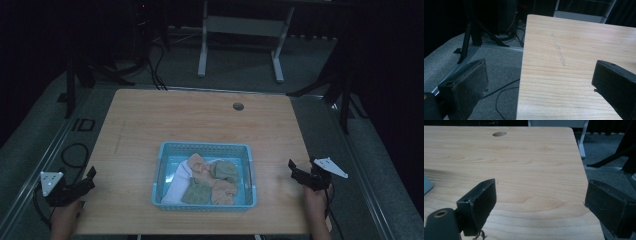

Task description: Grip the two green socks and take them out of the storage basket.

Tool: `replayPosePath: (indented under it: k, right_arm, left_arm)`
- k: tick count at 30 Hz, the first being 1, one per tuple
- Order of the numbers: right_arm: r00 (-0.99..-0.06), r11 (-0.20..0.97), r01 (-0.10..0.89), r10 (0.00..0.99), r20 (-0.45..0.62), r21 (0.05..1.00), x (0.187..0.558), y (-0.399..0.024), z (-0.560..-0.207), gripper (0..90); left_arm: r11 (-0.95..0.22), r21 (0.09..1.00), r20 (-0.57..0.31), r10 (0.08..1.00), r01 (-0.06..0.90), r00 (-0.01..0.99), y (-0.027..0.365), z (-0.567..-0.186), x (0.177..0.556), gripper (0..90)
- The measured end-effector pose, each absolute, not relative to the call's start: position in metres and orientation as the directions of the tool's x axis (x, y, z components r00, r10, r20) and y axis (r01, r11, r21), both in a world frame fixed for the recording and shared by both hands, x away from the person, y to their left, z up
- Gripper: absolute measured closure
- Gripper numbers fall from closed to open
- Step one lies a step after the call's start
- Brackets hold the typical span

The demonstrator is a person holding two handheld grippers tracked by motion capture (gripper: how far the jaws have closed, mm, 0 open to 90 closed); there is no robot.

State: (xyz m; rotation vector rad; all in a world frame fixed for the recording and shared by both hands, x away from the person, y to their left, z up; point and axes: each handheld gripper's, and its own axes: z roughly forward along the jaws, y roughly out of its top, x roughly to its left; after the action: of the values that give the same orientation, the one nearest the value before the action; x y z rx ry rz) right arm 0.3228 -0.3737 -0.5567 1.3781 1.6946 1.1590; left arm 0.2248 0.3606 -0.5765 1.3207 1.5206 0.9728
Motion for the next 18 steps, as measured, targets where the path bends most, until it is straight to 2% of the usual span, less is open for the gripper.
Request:
replayPosePath:
  k: [5, 11, 17, 18]
  right_arm:
    - [-0.235, 0.048, 0.404, 0.971, 0.052, 0.913, 0.325, -0.375, -0.558, 9.9]
    - [-0.236, 0.089, 0.423, 0.972, 0.015, 0.902, 0.326, -0.372, -0.555, 9.9]
    - [-0.234, 0.12, 0.515, 0.972, 0.005, 0.849, 0.326, -0.376, -0.549, 9.9]
    - [-0.231, 0.151, 0.562, 0.973, -0.021, 0.813, 0.327, -0.377, -0.547, 10.0]
  left_arm:
    - [0.127, 0.943, -0.117, 0.992, 0.309, -0.05, 0.361, -0.576, 0.225, 0.7]
    - [0.13, 0.942, -0.121, 0.991, 0.308, -0.051, 0.361, -0.577, 0.225, 0.7]
    - [0.131, 0.942, -0.12, 0.991, 0.309, -0.052, 0.361, -0.576, 0.225, 0.7]
    - [0.131, 0.942, -0.121, 0.991, 0.31, -0.052, 0.361, -0.576, 0.225, 0.7]
